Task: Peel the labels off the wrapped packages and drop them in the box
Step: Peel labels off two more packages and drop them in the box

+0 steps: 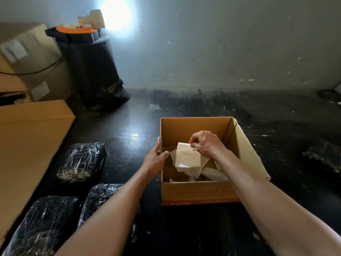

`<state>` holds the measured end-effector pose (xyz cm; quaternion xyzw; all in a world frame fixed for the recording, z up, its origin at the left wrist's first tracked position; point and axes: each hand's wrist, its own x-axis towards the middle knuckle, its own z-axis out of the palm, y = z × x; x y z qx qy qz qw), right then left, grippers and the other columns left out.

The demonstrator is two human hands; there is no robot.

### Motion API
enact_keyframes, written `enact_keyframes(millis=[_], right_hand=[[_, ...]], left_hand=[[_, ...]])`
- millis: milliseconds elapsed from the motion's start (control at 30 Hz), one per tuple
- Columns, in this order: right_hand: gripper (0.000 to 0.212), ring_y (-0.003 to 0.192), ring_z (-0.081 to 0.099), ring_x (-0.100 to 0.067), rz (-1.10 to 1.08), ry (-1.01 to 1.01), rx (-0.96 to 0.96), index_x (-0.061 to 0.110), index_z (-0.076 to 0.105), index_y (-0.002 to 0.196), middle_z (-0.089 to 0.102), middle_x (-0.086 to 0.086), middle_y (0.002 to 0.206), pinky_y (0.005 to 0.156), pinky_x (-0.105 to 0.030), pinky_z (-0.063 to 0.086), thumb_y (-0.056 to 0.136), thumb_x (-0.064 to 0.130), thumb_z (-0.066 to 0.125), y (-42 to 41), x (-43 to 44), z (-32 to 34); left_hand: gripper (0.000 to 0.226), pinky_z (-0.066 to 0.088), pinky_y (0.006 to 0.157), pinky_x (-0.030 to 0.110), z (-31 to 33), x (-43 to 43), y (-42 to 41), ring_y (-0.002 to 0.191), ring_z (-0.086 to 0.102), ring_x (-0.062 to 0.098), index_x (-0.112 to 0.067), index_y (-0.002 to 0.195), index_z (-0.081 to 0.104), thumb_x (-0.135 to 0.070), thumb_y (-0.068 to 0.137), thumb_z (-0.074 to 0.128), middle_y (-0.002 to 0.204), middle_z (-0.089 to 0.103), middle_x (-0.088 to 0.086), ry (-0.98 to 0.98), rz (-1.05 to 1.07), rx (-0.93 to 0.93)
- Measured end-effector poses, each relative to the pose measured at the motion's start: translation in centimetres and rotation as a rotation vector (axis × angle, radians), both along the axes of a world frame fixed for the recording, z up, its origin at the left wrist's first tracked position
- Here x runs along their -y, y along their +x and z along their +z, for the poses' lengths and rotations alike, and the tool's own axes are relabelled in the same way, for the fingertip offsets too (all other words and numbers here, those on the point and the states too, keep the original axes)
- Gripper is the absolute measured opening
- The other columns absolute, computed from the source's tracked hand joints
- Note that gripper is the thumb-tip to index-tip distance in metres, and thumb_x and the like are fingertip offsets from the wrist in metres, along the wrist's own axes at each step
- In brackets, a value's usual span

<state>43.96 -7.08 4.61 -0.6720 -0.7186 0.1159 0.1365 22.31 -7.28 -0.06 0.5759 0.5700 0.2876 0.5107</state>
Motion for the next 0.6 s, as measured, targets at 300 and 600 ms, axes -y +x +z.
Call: enact_keyframes(millis=[300, 600], right_hand=[[0.002, 0.090, 0.067, -0.016, 0.003, 0.024, -0.022, 0.022, 0.069, 0.094, 0.071, 0.001, 0.097, 0.083, -0.035, 0.060, 0.092, 0.021, 0.070, 0.4, 0.3, 0.6], [0.024, 0.106, 0.067, -0.017, 0.012, -0.030, -0.056, 0.017, 0.068, 0.120, 0.070, -0.002, 0.118, 0.091, -0.031, 0.058, 0.097, 0.022, 0.062, -0.5, 1.0, 1.4]], left_hand=[[0.070, 0.045, 0.111, 0.053, 0.2, 0.1, -0.2, 0.141, 0.048, 0.030, -0.044, 0.161, 0.010, -0.034, 0.106, 0.052, 0.157, 0.045, 0.004, 0.015, -0.011, -0.044], [0.072, 0.042, 0.112, 0.049, 0.9, 0.1, -0.1, 0.145, 0.041, 0.030, -0.033, 0.163, 0.011, -0.040, 0.104, 0.052, 0.162, 0.036, 0.004, 0.085, -0.040, -0.166]])
